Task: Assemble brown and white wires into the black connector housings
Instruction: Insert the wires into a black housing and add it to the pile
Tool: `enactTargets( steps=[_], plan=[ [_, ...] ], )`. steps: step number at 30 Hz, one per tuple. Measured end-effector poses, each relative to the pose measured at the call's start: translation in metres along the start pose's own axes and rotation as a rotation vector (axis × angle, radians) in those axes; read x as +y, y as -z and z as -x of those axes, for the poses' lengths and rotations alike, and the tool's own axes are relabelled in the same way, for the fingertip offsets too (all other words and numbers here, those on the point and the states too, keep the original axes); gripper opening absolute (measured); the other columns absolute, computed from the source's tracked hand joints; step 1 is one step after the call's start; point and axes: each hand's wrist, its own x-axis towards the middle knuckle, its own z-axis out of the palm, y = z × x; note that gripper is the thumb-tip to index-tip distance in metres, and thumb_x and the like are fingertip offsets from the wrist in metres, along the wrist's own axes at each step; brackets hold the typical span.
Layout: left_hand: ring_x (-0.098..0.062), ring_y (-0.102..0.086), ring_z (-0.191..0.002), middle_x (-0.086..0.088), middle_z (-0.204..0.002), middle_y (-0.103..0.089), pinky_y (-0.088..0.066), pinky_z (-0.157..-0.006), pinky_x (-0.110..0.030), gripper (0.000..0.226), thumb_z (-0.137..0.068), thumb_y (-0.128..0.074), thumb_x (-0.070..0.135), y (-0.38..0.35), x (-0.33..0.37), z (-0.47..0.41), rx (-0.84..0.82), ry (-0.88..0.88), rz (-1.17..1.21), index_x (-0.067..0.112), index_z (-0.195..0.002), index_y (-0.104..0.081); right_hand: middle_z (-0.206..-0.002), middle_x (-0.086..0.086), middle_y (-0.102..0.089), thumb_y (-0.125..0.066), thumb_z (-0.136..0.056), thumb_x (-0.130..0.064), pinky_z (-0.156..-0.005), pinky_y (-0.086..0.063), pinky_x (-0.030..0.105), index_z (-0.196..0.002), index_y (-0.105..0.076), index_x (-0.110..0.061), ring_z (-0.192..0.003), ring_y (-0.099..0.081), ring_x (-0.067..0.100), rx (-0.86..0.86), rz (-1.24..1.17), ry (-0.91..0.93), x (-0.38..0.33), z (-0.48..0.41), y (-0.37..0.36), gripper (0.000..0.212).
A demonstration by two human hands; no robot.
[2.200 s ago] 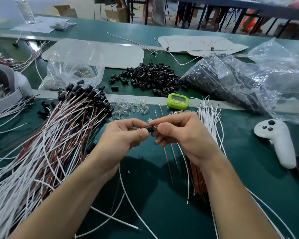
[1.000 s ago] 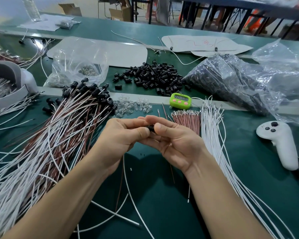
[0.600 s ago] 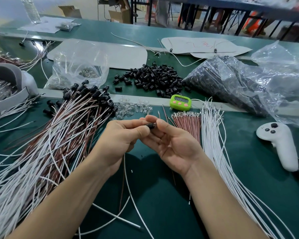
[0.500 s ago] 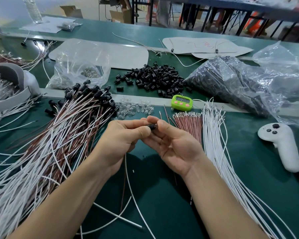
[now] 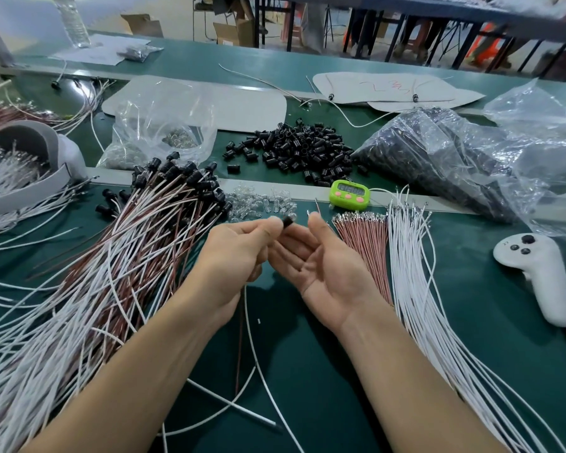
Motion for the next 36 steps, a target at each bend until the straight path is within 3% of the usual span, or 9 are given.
enactTargets(
  steps=[4,6,9,15,18,22,26,31,36],
  plan=[
    [-0.01,-0.028,-0.04,0.003,-0.046,-0.041,-0.024,-0.038,-0.019,0.037,-0.104,-0.053,0.019,0.0,0.0,-0.002,0.085,0.064,0.106,0.011,-0.072,-0.07,-0.096,0.009,-0.078,-0.058,-0.099,0.0,-0.081,-0.061,0.024,-0.118,-0.07,-0.009,-0.085,-0.074,0.014,-0.057,0.302,0.034,0.008,0.004,-0.002,0.024],
    [-0.008,-0.036,-0.038,0.001,-0.052,-0.051,-0.03,-0.037,-0.017,0.032,-0.103,-0.052,0.013,0.0,0.001,-0.001,0.137,0.083,0.163,0.011,-0.077,-0.071,-0.095,0.006,-0.078,-0.063,-0.097,0.002,-0.083,-0.06,0.023,-0.127,-0.064,-0.01,-0.083,-0.073,0.012,-0.05,0.421,0.057,0.01,0.007,-0.007,0.032],
    [-0.01,-0.053,-0.045,-0.003,-0.064,-0.065,-0.046,-0.042,-0.019,0.021,-0.102,-0.048,0.005,0.001,0.008,0.0,0.139,0.085,0.312,0.012,-0.107,-0.068,-0.097,0.008,-0.078,-0.066,-0.097,-0.001,-0.084,-0.063,0.032,-0.131,-0.059,-0.012,-0.083,-0.074,0.018,-0.032,0.554,0.07,0.01,0.01,-0.015,0.036],
    [-0.012,-0.073,-0.072,-0.004,-0.083,-0.078,-0.057,-0.061,-0.019,0.028,-0.105,-0.041,-0.003,0.003,0.025,-0.001,0.101,-0.041,0.401,0.015,-0.114,-0.06,-0.077,0.013,-0.076,-0.061,-0.094,-0.003,-0.062,-0.062,0.039,-0.106,-0.068,-0.019,-0.061,-0.072,0.028,-0.014,0.88,0.118,0.03,0.022,-0.036,0.021],
    [-0.014,-0.074,-0.079,-0.005,-0.089,-0.079,-0.059,-0.068,-0.021,0.025,-0.103,-0.047,-0.004,0.012,0.035,-0.001,0.137,-0.075,0.353,0.015,-0.114,-0.06,-0.07,0.011,-0.074,-0.054,-0.095,-0.005,-0.05,-0.054,0.032,-0.089,-0.072,-0.014,-0.049,-0.064,0.024,0.036,0.984,0.198,0.031,0.027,-0.044,0.021],
    [-0.006,-0.063,-0.054,0.002,-0.079,-0.078,-0.054,-0.052,-0.022,0.016,-0.103,-0.054,0.006,0.034,0.056,0.0,0.293,-0.033,0.277,0.015,-0.103,-0.067,-0.061,0.009,-0.069,-0.061,-0.095,-0.011,-0.043,-0.046,0.024,-0.079,-0.072,-0.007,-0.042,-0.059,0.021,-0.076,1.119,0.157,0.02,0.039,-0.055,0.02],
    [-0.004,-0.056,-0.045,0.001,-0.072,-0.076,-0.048,-0.049,-0.017,0.015,-0.102,-0.056,0.007,0.06,0.085,-0.001,0.418,-0.011,0.358,0.016,-0.096,-0.067,-0.062,0.007,-0.072,-0.065,-0.092,-0.02,-0.052,-0.052,0.026,-0.069,-0.073,-0.014,-0.046,-0.058,0.015,-0.265,1.407,0.126,0.013,0.057,-0.071,0.025],
    [-0.003,-0.049,-0.04,-0.008,-0.076,-0.07,-0.038,-0.04,-0.013,0.013,-0.101,-0.056,0.004,0.081,0.11,-0.01,0.464,-0.08,0.326,0.013,-0.095,-0.062,-0.056,0.006,-0.068,-0.065,-0.091,-0.021,-0.048,-0.046,0.024,-0.062,-0.071,-0.014,-0.044,-0.052,0.015,-0.364,1.427,0.055,0.032,0.058,-0.098,0.031],
    [-0.013,-0.07,-0.057,-0.008,-0.077,-0.075,-0.054,-0.05,-0.021,0.015,-0.1,-0.063,0.017,0.1,0.116,-0.02,0.44,-0.089,0.156,0.003,-0.104,-0.066,-0.069,0.021,-0.073,-0.062,-0.093,-0.019,-0.053,-0.049,0.034,-0.071,-0.074,-0.002,-0.046,-0.054,0.02,-0.081,1.207,0.132,0.071,0.028,-0.12,0.03]
  ],
)
